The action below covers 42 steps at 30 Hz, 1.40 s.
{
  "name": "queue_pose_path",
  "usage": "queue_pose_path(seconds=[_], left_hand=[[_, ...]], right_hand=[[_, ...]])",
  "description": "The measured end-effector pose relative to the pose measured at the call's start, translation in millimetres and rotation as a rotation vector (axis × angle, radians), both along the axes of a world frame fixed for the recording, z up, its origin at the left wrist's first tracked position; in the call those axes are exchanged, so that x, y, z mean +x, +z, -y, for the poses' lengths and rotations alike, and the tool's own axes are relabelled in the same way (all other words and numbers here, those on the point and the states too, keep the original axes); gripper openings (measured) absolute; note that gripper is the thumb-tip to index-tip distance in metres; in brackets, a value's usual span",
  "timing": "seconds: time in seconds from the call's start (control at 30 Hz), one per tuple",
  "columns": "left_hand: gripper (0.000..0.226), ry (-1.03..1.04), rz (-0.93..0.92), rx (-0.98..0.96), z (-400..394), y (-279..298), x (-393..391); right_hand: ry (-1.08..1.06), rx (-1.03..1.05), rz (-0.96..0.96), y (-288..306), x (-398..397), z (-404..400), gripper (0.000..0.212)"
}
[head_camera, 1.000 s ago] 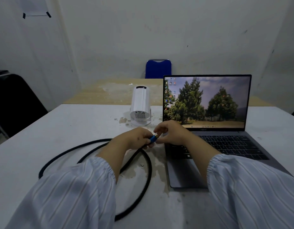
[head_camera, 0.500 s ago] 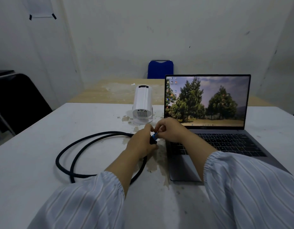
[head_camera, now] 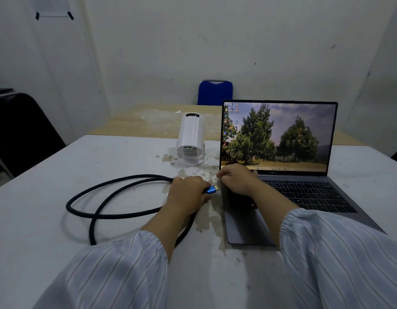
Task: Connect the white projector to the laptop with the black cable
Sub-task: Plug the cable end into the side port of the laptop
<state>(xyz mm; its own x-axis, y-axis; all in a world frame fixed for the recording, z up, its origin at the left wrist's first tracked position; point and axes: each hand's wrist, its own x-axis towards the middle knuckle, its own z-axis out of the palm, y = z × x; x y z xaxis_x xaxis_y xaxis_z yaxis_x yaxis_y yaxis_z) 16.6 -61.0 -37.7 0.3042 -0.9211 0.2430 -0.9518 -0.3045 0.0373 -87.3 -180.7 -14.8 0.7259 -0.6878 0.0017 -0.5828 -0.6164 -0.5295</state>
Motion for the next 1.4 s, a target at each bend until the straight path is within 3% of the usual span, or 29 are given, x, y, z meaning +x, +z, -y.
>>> queue_pose_path(seconds=[0.27,0.47,0.77,1.07,1.3,1.4], left_hand=[[0.037,-0.092,-0.06,0.105,4,8,16],[0.037,-0.137,-0.002,0.135,13,7,15],[0.037,-0.17,-0.1,0.146,20,8,26],[0.034,-0.162,0.03,0.126,36,10,30],[0.037,-0.187,-0.252,0.062,30,2,39],[0.04,-0.212,-0.282,0.108,24,2,40]], right_hand=[[0.051,-0.099,-0.243,1,-5,7,0.04],[0.118,-0.123,-0.213,7,-5,6,0.041],[0.107,-0.164,-0.182,8,-5,9,0.039],[0.095,-0.167,-0.165,9,-4,10,0.038],[0.094,-0.147,-0.162,11,-3,11,0.036],[0.09,-0.145,-0.165,12,-2,10,0.035]])
